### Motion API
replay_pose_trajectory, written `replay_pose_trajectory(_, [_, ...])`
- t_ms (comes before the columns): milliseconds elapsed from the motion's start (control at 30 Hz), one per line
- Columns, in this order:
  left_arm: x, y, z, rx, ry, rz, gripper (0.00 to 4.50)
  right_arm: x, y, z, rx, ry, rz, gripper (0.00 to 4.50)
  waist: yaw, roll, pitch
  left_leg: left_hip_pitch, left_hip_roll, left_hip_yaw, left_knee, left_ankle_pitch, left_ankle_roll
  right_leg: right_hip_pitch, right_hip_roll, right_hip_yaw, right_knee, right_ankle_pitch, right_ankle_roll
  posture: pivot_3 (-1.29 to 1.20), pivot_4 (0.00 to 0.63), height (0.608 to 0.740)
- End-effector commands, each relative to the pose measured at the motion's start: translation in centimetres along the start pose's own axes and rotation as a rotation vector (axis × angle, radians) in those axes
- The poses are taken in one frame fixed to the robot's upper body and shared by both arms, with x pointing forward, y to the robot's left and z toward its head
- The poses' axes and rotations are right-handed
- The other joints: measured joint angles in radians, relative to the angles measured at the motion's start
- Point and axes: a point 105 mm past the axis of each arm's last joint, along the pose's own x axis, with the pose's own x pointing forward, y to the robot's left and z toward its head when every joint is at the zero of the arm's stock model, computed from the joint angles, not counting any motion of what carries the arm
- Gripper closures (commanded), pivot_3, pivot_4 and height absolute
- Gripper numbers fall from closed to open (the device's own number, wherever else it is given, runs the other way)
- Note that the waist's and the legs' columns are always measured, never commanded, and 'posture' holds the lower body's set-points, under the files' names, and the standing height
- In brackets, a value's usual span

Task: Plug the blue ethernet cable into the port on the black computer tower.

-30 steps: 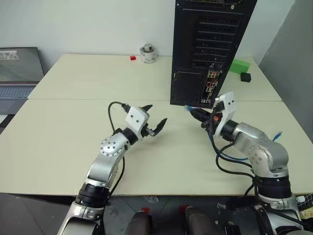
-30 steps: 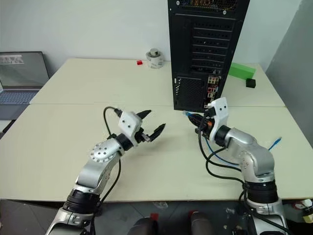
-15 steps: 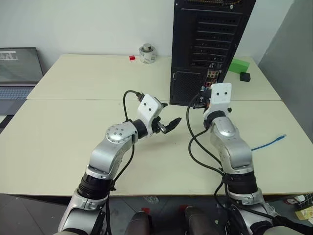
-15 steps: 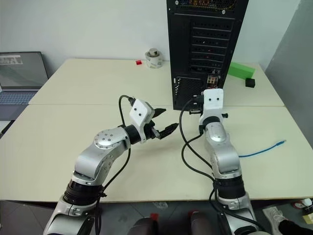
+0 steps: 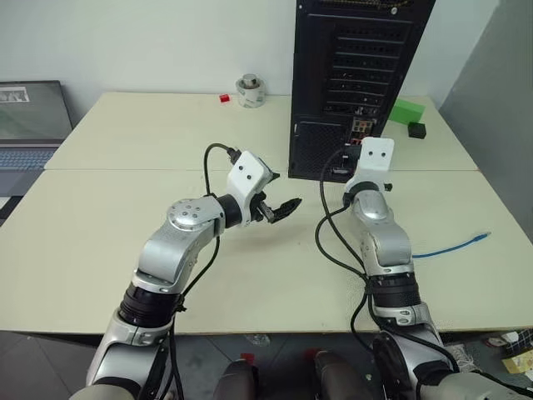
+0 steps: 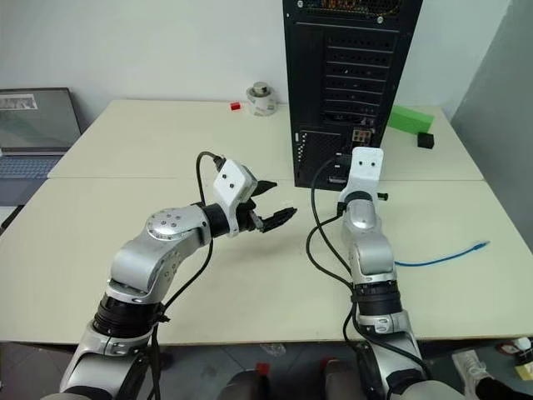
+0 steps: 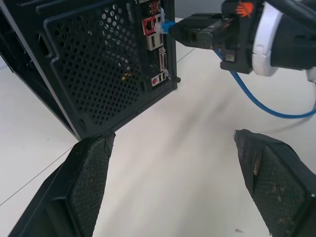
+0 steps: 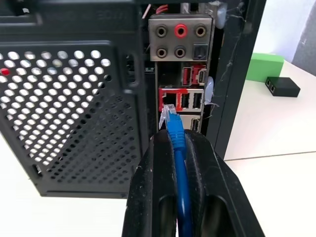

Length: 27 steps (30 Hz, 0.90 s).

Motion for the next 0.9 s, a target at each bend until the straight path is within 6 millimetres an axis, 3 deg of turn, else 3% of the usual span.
replay_pose_trajectory(33, [-0.22,0.73,1.51,0.042,-0.065,0.002,0.41,0.57,0.13,2.1,0.032,-0.08,-0.011,4.5,-0.001,0.0,0.0,0.0,0.0,0.0,0.0,0.0,0.0,0.0,0.0,0.0,0.0,0.0,0.0,0.0,0.15,0.74])
replay_pose_trajectory(167, [-0.15,1.07,0.63,0.046,-0.067,-0.019,0.41,1.05,0.15,2.22,0.03,-0.088,-0.011,4.5,-0.001,0.0,0.0,0.0,0.0,0.0,0.0,0.0,0.0,0.0,0.0,0.0,0.0,0.0,0.0,0.0,0.15,0.74])
replay_pose_trajectory(900, [-0.04,1.53,0.55,0.074,-0.082,-0.048,0.41,1.29,-0.69,1.95,0.07,-0.079,-0.073,4.5,-0.009,0.0,0.0,0.0,0.0,0.0,0.0,0.0,0.0,0.0,0.0,0.001,0.0,0.0,0.0,0.0,0.15,0.74])
